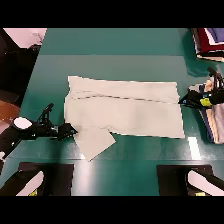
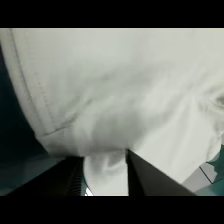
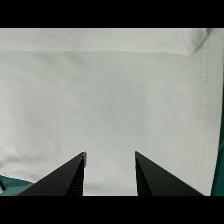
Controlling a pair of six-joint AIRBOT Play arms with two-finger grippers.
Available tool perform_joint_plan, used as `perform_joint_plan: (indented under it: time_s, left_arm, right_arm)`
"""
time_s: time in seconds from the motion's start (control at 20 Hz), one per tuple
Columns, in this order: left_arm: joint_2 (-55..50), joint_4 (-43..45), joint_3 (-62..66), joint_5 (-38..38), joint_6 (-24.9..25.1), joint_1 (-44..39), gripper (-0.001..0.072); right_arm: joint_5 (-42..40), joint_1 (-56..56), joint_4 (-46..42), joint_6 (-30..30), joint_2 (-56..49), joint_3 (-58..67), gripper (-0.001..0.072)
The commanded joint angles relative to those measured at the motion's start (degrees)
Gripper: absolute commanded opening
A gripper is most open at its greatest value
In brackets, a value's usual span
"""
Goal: Fold the shirts.
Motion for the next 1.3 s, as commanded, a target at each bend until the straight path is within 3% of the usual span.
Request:
perform_joint_plan:
  time_s: [0.0,0.2,0.35,0.5,0.8,1.1,1.15,1.25]
  left_arm:
    - [0.1,-1.2,-0.1,0.0,1.7,0.1,0.0040]
    - [0.3,-3.4,1.6,-2.9,5.1,0.1,0.0027]
    - [0.6,-3.4,5.8,-7.5,6.5,0.1,0.0027]
    - [0.6,-3.5,9.2,-10.7,7.9,0.1,0.0027]
    - [0.6,-3.4,9.8,-10.5,7.9,0.1,0.0027]
    - [0.6,-3.0,9.8,-10.3,7.9,0.1,0.0027]
    - [0.6,-2.9,9.8,-10.5,7.9,0.1,0.0027]
    - [0.6,-1.6,9.8,-11.5,7.9,0.1,0.0027]
  right_arm:
    - [0.5,-0.6,1.3,0.0,0.1,0.0,0.0367]
    - [6.3,-4.5,0.2,-0.4,0.1,-0.1,0.0367]
    - [11.5,-9.8,-6.6,-0.6,1.6,-1.7,0.0366]
    - [11.3,-16.3,-12.3,-2.0,4.5,-9.5,0.0372]
    - [6.5,-22.4,-4.7,-6.6,-0.8,-21.7,0.0368]
    - [1.0,-16.7,-1.7,-7.0,-2.9,-22.8,0.0364]
    - [1.1,-15.8,-2.0,-7.0,-2.9,-22.8,0.0333]
    - [2.2,-14.5,-2.3,-7.0,-2.9,-22.8,0.0165]
